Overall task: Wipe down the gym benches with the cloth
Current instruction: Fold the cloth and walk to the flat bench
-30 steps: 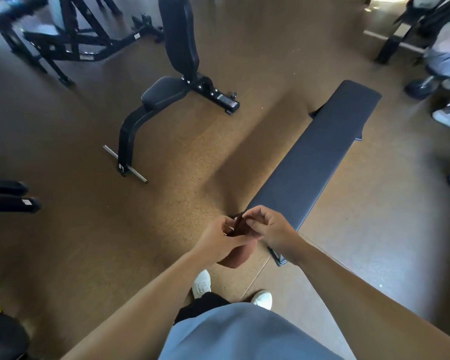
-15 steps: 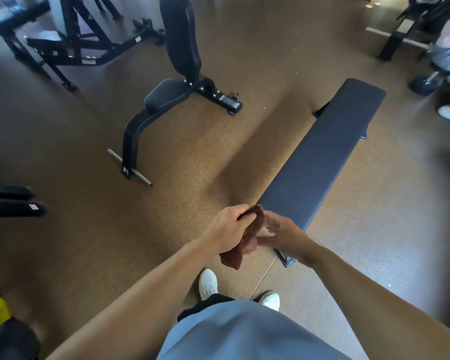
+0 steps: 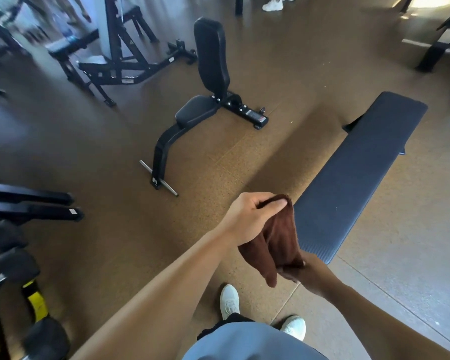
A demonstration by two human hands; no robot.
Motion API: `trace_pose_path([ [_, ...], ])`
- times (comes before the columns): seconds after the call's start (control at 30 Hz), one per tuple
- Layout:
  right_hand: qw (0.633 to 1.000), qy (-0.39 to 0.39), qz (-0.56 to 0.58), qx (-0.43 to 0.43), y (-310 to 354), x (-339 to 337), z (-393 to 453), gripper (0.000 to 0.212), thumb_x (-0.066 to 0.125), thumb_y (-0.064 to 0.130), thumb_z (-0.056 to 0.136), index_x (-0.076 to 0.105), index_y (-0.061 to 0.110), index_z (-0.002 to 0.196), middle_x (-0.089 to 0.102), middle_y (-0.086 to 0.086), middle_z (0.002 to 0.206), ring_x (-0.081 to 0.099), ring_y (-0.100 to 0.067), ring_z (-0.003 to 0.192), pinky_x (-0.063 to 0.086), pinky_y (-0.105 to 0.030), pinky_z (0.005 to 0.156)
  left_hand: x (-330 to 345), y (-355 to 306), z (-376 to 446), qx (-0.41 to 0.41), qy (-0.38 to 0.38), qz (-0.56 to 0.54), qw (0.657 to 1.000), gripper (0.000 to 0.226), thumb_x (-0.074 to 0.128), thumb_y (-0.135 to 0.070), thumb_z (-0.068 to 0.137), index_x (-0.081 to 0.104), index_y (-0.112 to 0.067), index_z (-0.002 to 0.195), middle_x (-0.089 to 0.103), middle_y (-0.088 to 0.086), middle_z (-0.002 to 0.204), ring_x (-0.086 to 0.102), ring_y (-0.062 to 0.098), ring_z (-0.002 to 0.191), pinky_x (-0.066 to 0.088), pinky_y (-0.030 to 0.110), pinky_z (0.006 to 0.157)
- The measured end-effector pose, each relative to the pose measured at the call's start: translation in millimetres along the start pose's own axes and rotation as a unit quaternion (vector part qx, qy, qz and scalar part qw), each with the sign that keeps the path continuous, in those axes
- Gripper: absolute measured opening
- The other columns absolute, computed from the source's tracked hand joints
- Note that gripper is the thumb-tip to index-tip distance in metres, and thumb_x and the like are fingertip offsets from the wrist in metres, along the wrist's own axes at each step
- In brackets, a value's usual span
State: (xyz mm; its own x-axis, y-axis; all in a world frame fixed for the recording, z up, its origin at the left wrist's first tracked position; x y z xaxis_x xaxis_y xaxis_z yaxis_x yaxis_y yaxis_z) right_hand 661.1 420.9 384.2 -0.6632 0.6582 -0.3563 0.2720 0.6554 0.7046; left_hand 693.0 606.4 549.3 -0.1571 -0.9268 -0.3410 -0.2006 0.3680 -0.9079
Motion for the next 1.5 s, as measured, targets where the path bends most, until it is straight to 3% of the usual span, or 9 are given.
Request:
trace_pose_path([
  [0.17, 0.999, 0.000, 0.025, 0.032, -8, -14, -8, 0.014, 0.078, 0.022, 0.090, 0.067, 0.031, 0.093, 0.068, 0.016, 0.060, 0.060, -0.001, 0.057, 0.040, -0.008, 0.051, -35, 47, 11, -0.095, -0.153, 0.079, 0.981, 0.043, 0.055, -0.041, 0.099, 0.057, -0.020, 0.062, 0.055, -0.010, 0.061, 0.058, 0.015, 0.067, 0.044, 0.037, 0.071],
  [0.3, 0.999, 0.005, -0.027, 0.038, -12, -27, -14, 0.025, 0.087, 0.026, 0.080, 0.072, 0.030, 0.099, 0.075, 0.015, 0.073, 0.069, 0.003, 0.068, 0.044, -0.010, 0.063, -49, 81, 12, -0.164, -0.203, 0.078, 0.962, 0.039, 0.050, -0.049, 0.098, 0.075, -0.020, 0.107, 0.070, 0.001, 0.105, 0.064, 0.022, 0.104, 0.049, 0.044, 0.099],
  [0.4, 0.996, -0.043, 0.048, 0.062, -16, -37, -15, 0.030, 0.089, 0.030, 0.077, 0.076, 0.024, 0.103, 0.080, 0.006, 0.082, 0.074, -0.014, 0.080, 0.049, -0.024, 0.074, -49, 89, 12, -0.177, -0.214, 0.069, 0.958, 0.037, 0.047, -0.045, 0.100, 0.074, -0.020, 0.099, 0.073, -0.001, 0.097, 0.066, 0.020, 0.096, 0.053, 0.043, 0.093],
  [0.6, 0.899, -0.146, 0.411, 0.036, 13, -50, -19, 0.020, 0.072, 0.012, 0.093, 0.073, 0.019, 0.111, 0.079, 0.002, 0.096, 0.074, -0.008, 0.085, 0.057, -0.020, 0.068, -41, 94, 17, -0.172, -0.206, 0.056, 0.962, 0.033, 0.044, -0.034, 0.103, 0.070, -0.015, 0.094, 0.070, 0.000, 0.091, 0.066, 0.021, 0.094, 0.052, 0.044, 0.091],
  [0.77, 0.883, -0.271, 0.358, 0.136, 19, -47, -6, 0.011, 0.064, 0.033, 0.100, 0.069, 0.024, 0.105, 0.072, 0.001, 0.107, 0.067, -0.019, 0.099, 0.056, -0.044, 0.095, -21, 96, 21, -0.159, -0.137, 0.041, 0.977, 0.035, 0.043, -0.039, 0.104, 0.067, -0.016, 0.113, 0.071, 0.002, 0.106, 0.066, 0.023, 0.104, 0.052, 0.047, 0.098],
  [1.0, 0.925, -0.196, 0.293, 0.143, 66, -7, 9, 0.019, 0.051, 0.034, 0.104, 0.069, 0.027, 0.107, 0.071, -0.006, 0.107, 0.067, -0.029, 0.102, 0.058, -0.048, 0.087, 21, 82, 18, -0.070, -0.015, 0.129, 0.989, 0.028, 0.044, -0.033, 0.106, 0.067, -0.019, 0.112, 0.065, -0.010, 0.093, 0.063, 0.009, 0.090, 0.042, 0.011, 0.072],
  [1.27, 0.935, -0.129, 0.318, 0.087, 98, -2, 11, 0.032, 0.066, 0.064, 0.089, 0.070, 0.035, 0.102, 0.077, 0.009, 0.102, 0.070, -0.014, 0.099, 0.055, -0.036, 0.089, 10, 88, 25, -0.203, 0.038, -0.083, 0.975, 0.044, 0.038, -0.043, 0.098, 0.075, -0.025, 0.084, 0.075, 0.001, 0.086, 0.072, 0.022, 0.088, 0.060, 0.051, 0.085],
  [1.4, 0.935, -0.143, 0.311, 0.090, 91, -2, 16, 0.006, 0.065, 0.035, 0.099, 0.069, 0.034, 0.104, 0.076, 0.007, 0.102, 0.069, -0.019, 0.104, 0.054, -0.033, 0.079, -2, 95, 31, -0.242, 0.079, -0.206, 0.945, 0.033, 0.044, -0.032, 0.103, 0.076, -0.025, 0.105, 0.073, 0.011, 0.094, 0.071, 0.026, 0.076, 0.063, 0.045, 0.066],
  [1.5, 0.892, -0.118, 0.417, 0.125, 78, 2, 19, 0.017, 0.058, 0.022, 0.104, 0.070, 0.031, 0.111, 0.080, 0.003, 0.105, 0.071, -0.023, 0.107, 0.056, -0.043, 0.092, -19, 131, 42, -0.275, -0.003, -0.118, 0.954, 0.031, 0.055, -0.040, 0.100, 0.068, -0.021, 0.120, 0.070, 0.010, 0.116, 0.068, 0.020, 0.096, 0.058, 0.039, 0.086],
])
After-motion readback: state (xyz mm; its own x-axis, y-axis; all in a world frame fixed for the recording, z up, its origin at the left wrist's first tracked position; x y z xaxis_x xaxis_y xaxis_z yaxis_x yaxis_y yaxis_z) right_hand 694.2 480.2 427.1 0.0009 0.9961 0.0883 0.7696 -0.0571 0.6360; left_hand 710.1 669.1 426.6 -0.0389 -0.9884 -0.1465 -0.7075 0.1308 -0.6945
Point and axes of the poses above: each hand's wrist, its own z-axis towards the middle knuckle, its own x-axis out of the palm, y = z × x, the point moved 4 cm from there along z, towards the middle knuckle
